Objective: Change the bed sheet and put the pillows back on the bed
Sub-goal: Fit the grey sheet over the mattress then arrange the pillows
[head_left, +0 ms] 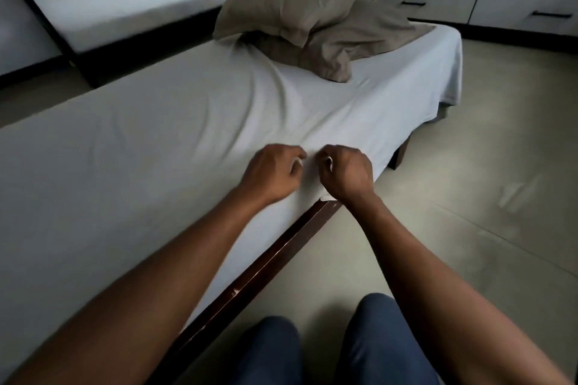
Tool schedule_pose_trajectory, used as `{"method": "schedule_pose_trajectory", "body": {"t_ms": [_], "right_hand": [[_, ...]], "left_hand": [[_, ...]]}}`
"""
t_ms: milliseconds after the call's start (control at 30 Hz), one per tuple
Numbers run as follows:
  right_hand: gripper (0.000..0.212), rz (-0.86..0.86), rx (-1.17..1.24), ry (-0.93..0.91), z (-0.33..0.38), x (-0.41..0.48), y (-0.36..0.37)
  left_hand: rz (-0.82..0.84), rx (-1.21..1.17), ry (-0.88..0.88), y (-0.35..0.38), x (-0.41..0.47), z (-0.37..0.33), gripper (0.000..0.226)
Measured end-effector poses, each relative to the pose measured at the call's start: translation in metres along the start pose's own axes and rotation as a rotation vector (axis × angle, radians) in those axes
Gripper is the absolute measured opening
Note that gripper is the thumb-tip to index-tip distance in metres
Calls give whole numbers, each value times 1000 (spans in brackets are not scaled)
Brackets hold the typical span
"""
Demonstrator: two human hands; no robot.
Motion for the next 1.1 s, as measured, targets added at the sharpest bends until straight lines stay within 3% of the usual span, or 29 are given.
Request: {"method": "schedule_pose_trajectory", "body": {"t_ms": [233,333,467,667,1100], "right_hand": [[42,52,-109,-183,-44,132,29],[50,130,-163,-161,-80,193,55],[57,155,-204,-172,-96,188,67],[61,241,-170,-118,-86,203,64],[60,212,-157,-96,-83,210,71]], "left_hand": [[114,267,-47,50,169,49,51],[215,275,-119,101,240,66,61],[176,254,-120,136,228,71,72],[210,170,-148,126,243,71,73],[236,218,-154,125,250,80,70]]}}
Point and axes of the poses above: each hand's wrist, its own x-axis towards the middle knuckle, its own y-axis out of the palm, z = x × y, the point moved 1 cm from there along x, towards the middle knuckle, and after that the axes turned 5 degrees about -x, right-handed, at the moved point
